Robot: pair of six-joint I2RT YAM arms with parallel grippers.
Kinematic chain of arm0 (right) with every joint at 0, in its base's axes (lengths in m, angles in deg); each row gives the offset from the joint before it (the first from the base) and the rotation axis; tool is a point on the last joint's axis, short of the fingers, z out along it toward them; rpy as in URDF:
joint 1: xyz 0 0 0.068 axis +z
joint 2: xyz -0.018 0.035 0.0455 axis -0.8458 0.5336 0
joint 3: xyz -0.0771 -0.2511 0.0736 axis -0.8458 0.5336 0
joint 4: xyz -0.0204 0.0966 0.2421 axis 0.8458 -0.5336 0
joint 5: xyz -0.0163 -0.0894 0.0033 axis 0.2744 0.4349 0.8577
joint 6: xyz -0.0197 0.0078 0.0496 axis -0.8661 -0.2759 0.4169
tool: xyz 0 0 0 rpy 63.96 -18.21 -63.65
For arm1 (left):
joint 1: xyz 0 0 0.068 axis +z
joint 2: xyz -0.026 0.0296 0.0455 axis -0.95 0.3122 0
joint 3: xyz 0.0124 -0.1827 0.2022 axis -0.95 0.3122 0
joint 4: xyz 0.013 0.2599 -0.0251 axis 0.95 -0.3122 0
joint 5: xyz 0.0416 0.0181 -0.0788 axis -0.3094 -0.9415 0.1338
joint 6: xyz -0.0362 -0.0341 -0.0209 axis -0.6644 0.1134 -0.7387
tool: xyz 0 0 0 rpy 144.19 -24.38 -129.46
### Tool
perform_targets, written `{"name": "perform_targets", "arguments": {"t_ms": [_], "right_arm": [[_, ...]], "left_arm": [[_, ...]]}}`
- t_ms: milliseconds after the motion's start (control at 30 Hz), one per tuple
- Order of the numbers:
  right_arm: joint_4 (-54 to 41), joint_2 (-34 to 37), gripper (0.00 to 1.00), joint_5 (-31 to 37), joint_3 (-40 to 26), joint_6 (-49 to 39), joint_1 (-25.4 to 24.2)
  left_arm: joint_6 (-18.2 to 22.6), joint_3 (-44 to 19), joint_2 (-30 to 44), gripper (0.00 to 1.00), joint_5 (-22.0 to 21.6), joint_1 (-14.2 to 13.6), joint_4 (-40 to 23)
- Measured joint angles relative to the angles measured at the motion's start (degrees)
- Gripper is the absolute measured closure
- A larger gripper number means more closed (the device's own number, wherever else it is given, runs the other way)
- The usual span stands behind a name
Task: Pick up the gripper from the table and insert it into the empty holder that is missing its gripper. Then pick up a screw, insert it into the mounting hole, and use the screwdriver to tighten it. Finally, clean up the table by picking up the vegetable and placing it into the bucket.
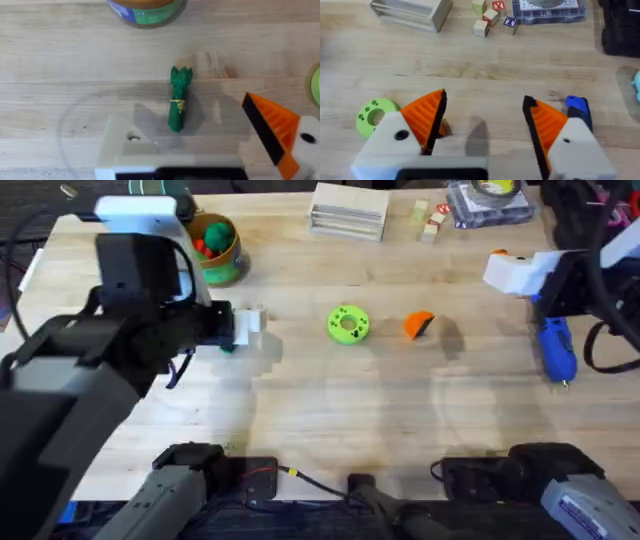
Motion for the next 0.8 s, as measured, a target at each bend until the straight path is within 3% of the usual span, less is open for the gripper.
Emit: {"name": "perform_targets", "arguments": {"t_ms": [300,333,500,533,567,700,733,800], "right_arm": [[0.0,0.0,0.035,0.0,0.0,-0.02,0.0],[0.0,0.0,0.036,0.0,0.0,0.0,0.0],[0.0,0.0,0.035,0.0,0.0,0.0,0.0],[0.0,0.0,0.036,0.0,0.0,0.0,0.0],[0.0,0.0,0.036,0.0,0.0,0.0,0.0],[0.0,0.0,0.036,0.0,0.0,0.0,0.0],[-0.02,0.0,0.036,0.0,0.0,0.0,0.0],[0.0,0.0,0.035,0.0,0.0,0.0,0.0]], "left_arm": [[0.0,0.0,4.58,0.009,1.11,0.0,0.93],[-0.1,0.0,4.57,0.079,1.21,0.0,0.93],[0.02,0.0,4.55,0.868,1.48,0.0,0.9],[0.26,0.0,4.55,0.964,1.51,-0.02,0.89],[0.22,-0.1,4.55,0.991,1.64,-0.02,0.6],[0.22,-2.02,3.67,0.997,1.76,-0.01,-2.38],[0.51,-2.99,3.0,0.919,1.7,-0.02,-3.09],[0.44,-5.68,1.06,0.599,1.91,-0.02,-4.46]]}}
